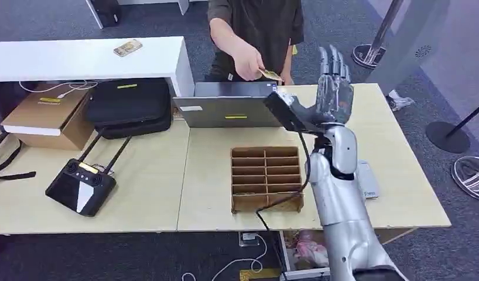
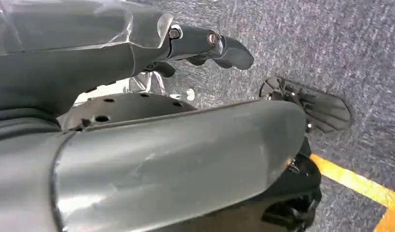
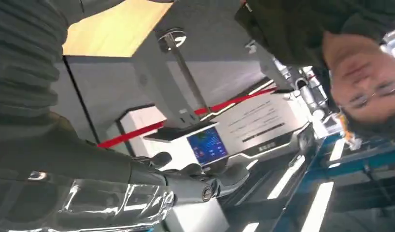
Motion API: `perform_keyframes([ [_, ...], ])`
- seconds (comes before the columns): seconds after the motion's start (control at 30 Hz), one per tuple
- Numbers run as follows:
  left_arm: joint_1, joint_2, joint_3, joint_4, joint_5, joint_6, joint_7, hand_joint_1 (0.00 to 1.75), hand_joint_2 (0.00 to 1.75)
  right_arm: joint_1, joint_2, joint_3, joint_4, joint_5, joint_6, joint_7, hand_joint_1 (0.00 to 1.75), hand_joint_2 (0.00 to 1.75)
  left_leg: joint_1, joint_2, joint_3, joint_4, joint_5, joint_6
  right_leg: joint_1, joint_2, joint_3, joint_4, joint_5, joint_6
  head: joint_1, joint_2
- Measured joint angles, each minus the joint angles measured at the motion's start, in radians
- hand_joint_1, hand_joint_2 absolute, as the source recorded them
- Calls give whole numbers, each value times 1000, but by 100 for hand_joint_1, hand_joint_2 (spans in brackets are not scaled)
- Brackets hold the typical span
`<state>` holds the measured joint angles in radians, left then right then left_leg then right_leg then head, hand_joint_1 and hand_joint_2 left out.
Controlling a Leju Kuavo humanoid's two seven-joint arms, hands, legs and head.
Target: Pass the card to the sensor for recognition and then transmit it.
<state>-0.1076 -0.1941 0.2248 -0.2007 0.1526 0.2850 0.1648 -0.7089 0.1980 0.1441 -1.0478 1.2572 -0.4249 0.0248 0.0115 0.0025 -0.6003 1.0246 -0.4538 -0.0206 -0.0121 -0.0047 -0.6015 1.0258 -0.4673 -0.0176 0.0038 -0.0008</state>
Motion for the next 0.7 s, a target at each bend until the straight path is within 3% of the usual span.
perform_keyframes([
  [0.17,-3,-1,-9,0,-1,0,9,0,0,-152,3,35,187,18,19,-7,0,175,0,0,-2,0,0,0,0,1,-2,0,0,0,0,0],
  [0.3,-4,-2,-10,0,0,0,11,0,0,-219,14,60,258,36,39,2,0,175,0,0,-2,0,-1,0,0,0,-2,0,-1,1,0,0],
  [0.7,-4,-1,-10,0,1,-3,11,0,0,-252,19,79,312,54,36,16,0,175,0,0,-2,0,-1,0,0,0,-2,0,-1,1,0,0],
])
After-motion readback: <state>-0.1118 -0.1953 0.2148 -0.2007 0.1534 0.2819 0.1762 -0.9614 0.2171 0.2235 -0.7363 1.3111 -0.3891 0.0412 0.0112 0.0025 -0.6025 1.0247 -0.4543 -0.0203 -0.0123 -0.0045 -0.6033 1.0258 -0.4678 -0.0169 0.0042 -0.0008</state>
